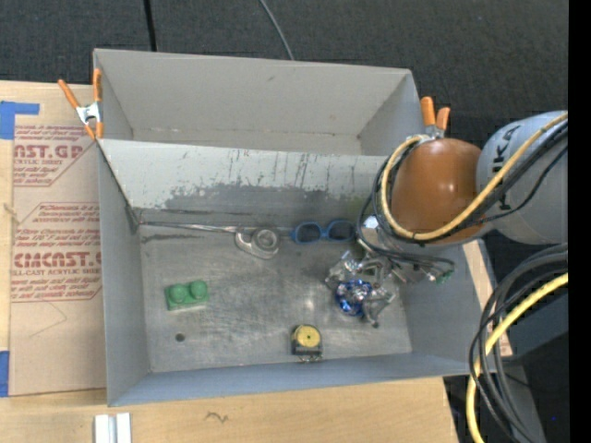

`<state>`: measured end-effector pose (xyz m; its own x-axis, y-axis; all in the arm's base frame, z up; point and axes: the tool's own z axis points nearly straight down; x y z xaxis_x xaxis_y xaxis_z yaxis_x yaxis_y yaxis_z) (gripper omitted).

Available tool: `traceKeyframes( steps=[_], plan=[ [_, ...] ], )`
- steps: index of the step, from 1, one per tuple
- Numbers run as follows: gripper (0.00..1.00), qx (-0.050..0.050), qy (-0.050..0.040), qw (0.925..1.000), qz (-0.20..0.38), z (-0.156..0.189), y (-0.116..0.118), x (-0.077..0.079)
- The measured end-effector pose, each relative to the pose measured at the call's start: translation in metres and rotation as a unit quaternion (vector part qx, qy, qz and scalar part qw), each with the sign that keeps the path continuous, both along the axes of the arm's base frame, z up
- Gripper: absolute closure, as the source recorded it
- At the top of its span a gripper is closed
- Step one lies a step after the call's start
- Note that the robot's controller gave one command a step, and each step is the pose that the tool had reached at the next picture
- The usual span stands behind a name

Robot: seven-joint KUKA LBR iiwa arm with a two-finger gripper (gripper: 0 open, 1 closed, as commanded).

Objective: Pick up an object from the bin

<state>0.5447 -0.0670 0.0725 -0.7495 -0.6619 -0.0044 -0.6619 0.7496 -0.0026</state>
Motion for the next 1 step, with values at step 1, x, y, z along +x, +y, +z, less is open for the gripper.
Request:
traceKeyframes(
  steps=[1],
  plan=[
    [1.0,-0.001,-0.0024,0.992,0.126,0.153,-0.0046,0.0156]
  ],
)
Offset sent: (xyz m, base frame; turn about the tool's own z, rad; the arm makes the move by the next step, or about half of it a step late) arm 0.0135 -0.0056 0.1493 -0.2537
